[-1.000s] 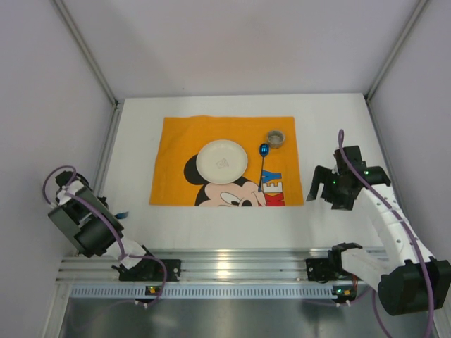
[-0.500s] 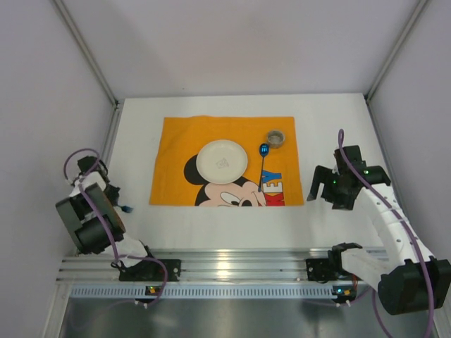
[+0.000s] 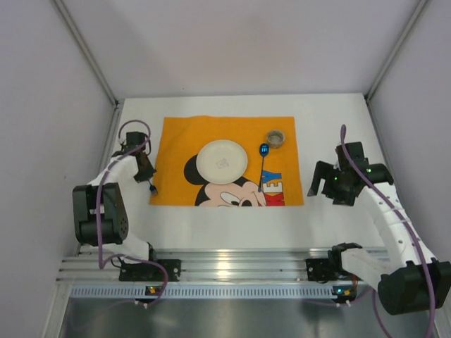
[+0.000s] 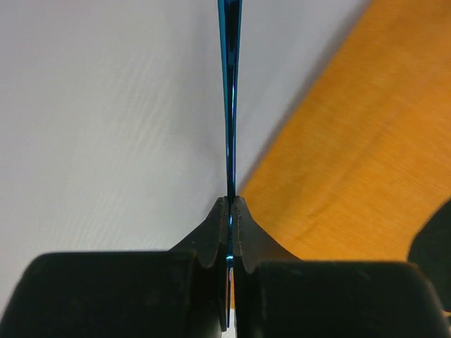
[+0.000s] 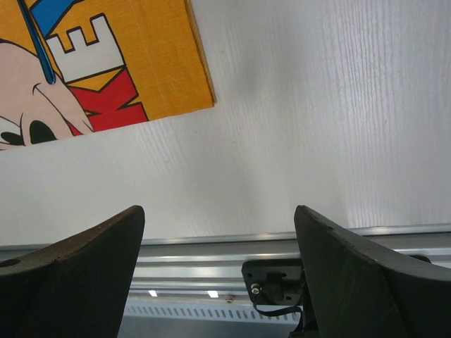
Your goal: Set the dinner table for one person
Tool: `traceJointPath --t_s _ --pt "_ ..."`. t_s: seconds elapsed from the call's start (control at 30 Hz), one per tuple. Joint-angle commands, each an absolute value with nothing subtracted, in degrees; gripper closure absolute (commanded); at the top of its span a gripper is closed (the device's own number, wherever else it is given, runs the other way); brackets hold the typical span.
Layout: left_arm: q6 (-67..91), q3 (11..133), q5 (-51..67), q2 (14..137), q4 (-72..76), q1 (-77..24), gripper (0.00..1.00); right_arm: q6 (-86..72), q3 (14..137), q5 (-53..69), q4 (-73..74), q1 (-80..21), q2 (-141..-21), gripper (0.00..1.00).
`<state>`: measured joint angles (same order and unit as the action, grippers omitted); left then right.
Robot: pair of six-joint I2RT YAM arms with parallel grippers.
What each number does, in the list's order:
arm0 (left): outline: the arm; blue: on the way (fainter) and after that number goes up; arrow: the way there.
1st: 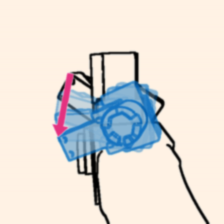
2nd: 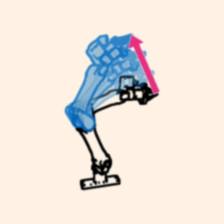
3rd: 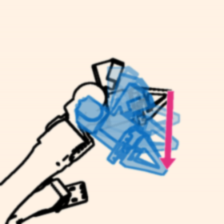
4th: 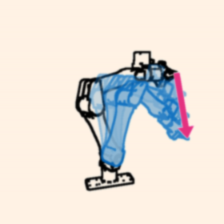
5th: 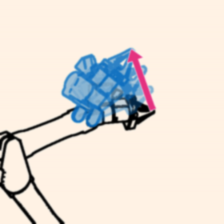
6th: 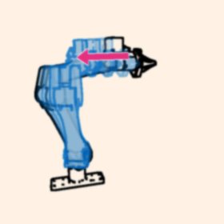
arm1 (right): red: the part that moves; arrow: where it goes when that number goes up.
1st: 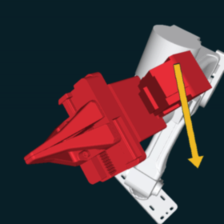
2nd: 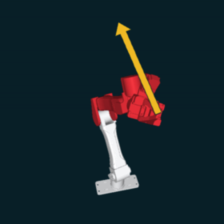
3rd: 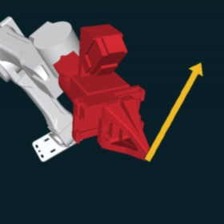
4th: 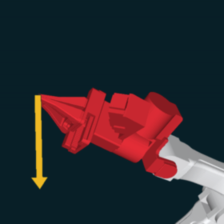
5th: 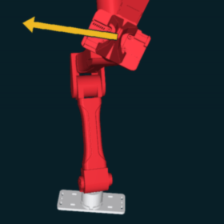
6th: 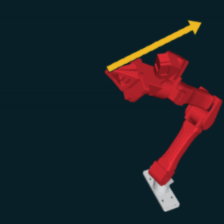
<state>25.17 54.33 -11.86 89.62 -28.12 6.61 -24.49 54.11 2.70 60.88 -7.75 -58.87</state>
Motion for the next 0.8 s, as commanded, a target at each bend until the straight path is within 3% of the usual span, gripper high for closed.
traceJointPath --t_s 0.0,0.13,0.23,0.53,0.77 --pt "18.47 58.88 -12.93 86.93 -26.9 1.59 1.0 -24.08 56.25 2.2 61.0 -8.09 -57.31 0.12" --pt "11.01 60.82 -6.61 84.64 -24.7 -6.3 1.0 -24.43 57.39 2.81 60.56 -8.09 -57.13 0.12" --pt "6.88 61.7 6.81 83.15 -22.94 -9.39 1.0 -24.52 59.14 7.54 57.24 -8.09 -56.61 0.1" --pt "8.16 63.99 26.08 80.07 -21.36 -23.89 1.0 -33.21 64.68 29.25 43.62 -8.09 -64.84 0.07" --pt "10.55 65.74 28.04 79.98 -22.94 -35.23 1.0 -44.11 63.28 50.16 26.65 -8.35 -72.94 0.09"
